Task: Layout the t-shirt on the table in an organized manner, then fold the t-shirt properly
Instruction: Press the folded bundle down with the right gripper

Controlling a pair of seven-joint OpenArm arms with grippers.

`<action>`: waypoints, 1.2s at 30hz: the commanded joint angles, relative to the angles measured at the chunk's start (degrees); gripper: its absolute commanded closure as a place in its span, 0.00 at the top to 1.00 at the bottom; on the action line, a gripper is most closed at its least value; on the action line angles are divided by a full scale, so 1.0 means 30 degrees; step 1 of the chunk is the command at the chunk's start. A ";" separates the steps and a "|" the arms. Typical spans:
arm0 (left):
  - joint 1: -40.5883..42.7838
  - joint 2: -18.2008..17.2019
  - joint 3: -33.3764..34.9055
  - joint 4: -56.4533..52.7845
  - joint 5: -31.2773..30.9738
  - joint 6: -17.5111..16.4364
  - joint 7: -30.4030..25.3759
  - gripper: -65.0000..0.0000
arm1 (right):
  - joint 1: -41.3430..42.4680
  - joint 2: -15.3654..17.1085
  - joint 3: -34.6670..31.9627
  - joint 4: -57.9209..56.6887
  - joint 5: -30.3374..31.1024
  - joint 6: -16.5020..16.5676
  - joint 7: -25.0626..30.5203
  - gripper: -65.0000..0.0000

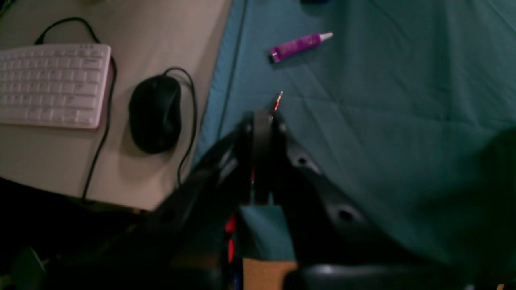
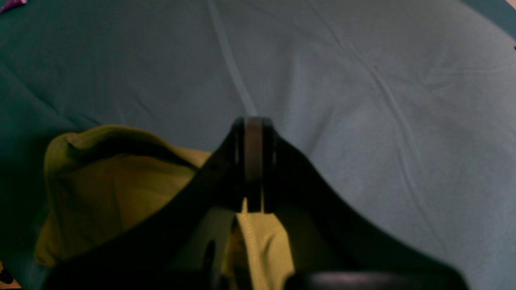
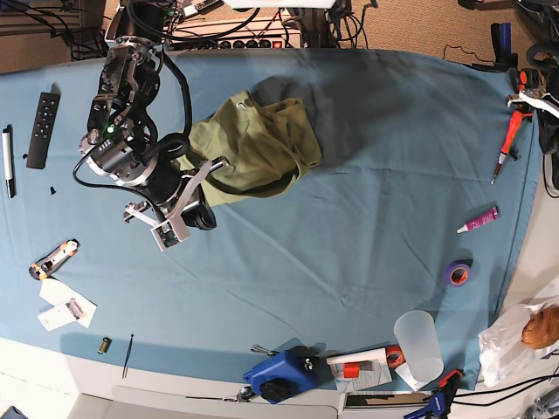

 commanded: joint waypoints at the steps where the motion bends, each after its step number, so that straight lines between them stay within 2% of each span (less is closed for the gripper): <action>1: 0.0277 -0.0160 -0.0131 0.0321 -0.0197 0.0036 -0.0619 0.00 | 0.0306 0.0058 0.0029 0.0335 0.0248 0.0029 0.0386 0.00; 9: 0.1734 0.0270 -0.0131 0.0321 -0.0117 -0.0219 -0.1421 0.00 | 0.0306 0.0058 0.0029 0.0335 0.0255 0.0029 0.0335 0.00; 32: 0.1727 0.0568 -0.0131 0.0321 -0.0219 -0.0153 -0.1428 0.00 | 0.0306 0.0051 0.0029 0.0335 0.0240 0.0029 0.0284 0.00; 36: 0.1727 0.0568 -0.0131 0.0321 -0.0729 -0.0160 -0.1421 0.00 | 0.0291 0.0051 0.0029 0.0335 0.0226 0.0029 0.0262 0.00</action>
